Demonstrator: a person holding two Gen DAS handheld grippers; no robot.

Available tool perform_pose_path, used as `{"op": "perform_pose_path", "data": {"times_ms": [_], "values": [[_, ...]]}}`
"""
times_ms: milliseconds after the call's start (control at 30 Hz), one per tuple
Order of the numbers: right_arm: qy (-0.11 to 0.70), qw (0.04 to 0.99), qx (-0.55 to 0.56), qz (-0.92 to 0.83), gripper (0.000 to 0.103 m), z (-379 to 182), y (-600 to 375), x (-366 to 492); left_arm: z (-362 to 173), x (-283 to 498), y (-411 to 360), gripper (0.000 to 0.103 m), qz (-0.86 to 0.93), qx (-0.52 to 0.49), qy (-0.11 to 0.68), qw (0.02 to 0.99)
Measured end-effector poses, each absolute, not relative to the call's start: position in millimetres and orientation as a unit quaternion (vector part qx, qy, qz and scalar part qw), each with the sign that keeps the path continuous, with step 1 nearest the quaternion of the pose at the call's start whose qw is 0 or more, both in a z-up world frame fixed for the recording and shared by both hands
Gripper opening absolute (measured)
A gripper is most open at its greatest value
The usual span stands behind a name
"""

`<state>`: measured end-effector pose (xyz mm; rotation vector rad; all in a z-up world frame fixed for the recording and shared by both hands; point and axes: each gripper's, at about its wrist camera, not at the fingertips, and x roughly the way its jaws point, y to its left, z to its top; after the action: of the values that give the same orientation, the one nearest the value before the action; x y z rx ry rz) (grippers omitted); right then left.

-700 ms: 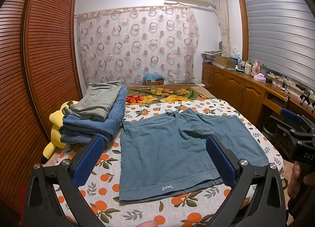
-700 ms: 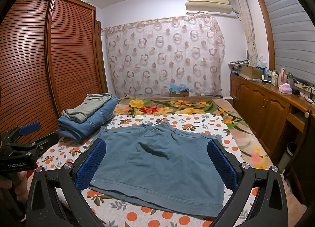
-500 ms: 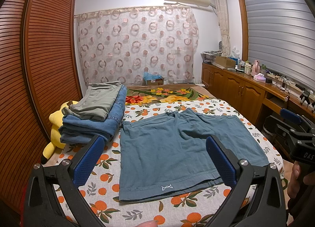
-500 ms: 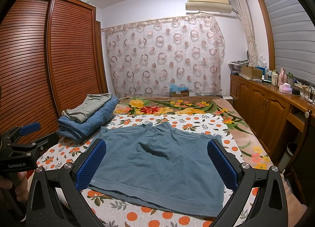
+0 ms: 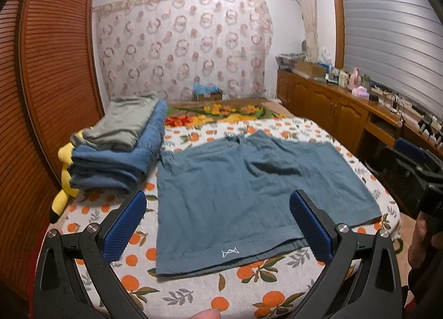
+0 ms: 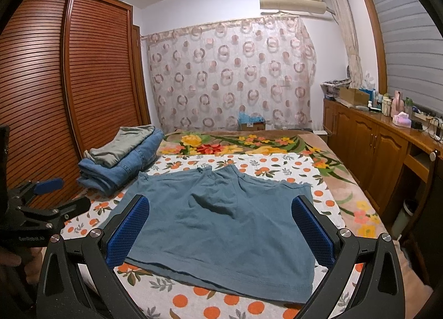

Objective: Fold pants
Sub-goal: 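Move both grippers toward the hem of the blue-grey shorts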

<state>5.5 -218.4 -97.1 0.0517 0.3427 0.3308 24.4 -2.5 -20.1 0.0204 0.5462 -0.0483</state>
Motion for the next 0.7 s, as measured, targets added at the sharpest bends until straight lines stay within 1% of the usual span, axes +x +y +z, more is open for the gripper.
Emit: {"op": "perform_pose_path", "data": {"times_ms": [333, 700], "values": [[0.178, 0.97, 0.019, 0.165, 0.102, -96, -220, 8, -48, 40, -6, 0.103, -0.04, 0.017, 0.31, 0.95], [0.216, 0.965, -0.001, 0.15, 0.097, -96, -226, 41, -76, 59, -9, 0.103, -0.05, 0.029, 0.36, 0.931]]}}
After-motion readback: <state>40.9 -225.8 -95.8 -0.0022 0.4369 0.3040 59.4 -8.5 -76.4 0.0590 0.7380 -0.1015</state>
